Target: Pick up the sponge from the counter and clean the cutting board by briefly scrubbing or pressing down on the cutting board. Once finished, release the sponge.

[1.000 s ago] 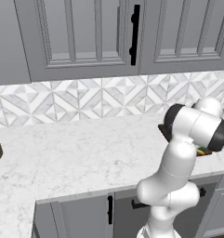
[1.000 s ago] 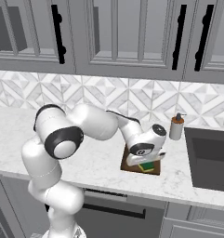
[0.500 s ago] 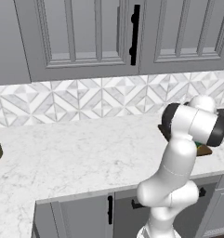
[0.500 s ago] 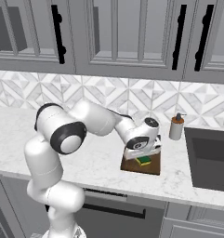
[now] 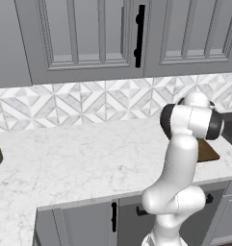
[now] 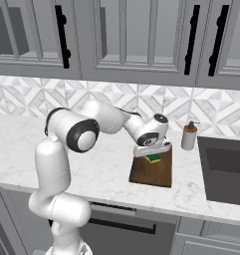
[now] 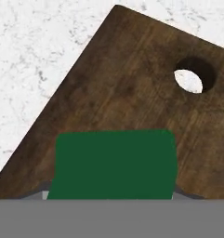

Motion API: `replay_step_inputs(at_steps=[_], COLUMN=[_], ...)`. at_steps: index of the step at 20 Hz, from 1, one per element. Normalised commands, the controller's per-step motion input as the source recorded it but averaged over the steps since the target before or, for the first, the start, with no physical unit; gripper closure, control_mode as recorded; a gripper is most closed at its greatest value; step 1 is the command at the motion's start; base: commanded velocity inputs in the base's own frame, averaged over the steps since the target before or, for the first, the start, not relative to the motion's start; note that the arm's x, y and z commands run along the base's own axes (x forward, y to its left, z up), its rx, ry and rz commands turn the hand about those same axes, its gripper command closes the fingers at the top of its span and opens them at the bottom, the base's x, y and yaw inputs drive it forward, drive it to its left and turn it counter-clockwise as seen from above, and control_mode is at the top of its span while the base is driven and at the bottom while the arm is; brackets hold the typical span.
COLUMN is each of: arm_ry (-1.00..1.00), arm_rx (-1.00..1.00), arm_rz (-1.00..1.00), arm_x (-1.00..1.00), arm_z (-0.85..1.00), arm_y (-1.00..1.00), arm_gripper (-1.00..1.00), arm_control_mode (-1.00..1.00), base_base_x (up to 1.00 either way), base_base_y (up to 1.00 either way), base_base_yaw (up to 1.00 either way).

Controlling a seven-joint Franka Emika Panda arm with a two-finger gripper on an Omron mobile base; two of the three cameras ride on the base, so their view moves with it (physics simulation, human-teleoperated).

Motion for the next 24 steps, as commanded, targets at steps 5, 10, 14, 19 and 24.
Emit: replay_step_inputs(at_steps=[5,10,14,19,24], arm_ry=[0.0,0.0,0.0,0.0,0.0], arm_rx=[0.0,0.0,0.0,0.0,0.0], arm_rz=[0.0,0.0,0.0,-0.01,-0.02], arm_x=[0.58,0.33,-0.19,-0.62,-0.61], arm_z=[0.06,0.0,0.0,0.0,-0.02], arm_y=[0.08,0.0,-0.16,-0.39,-0.2], arm_gripper=[1.0,1.0,1.0,1.0,1.0], arm_control_mode=[-1.0,-1.0,-1.0,-1.0,-1.0], base_base_x=[0.0,0.0,0.0,0.0,0.0], base_base_y=[0.0,0.0,0.0,0.0,0.0], base_base_yaw=[0.0,0.0,0.0,0.0,0.0])
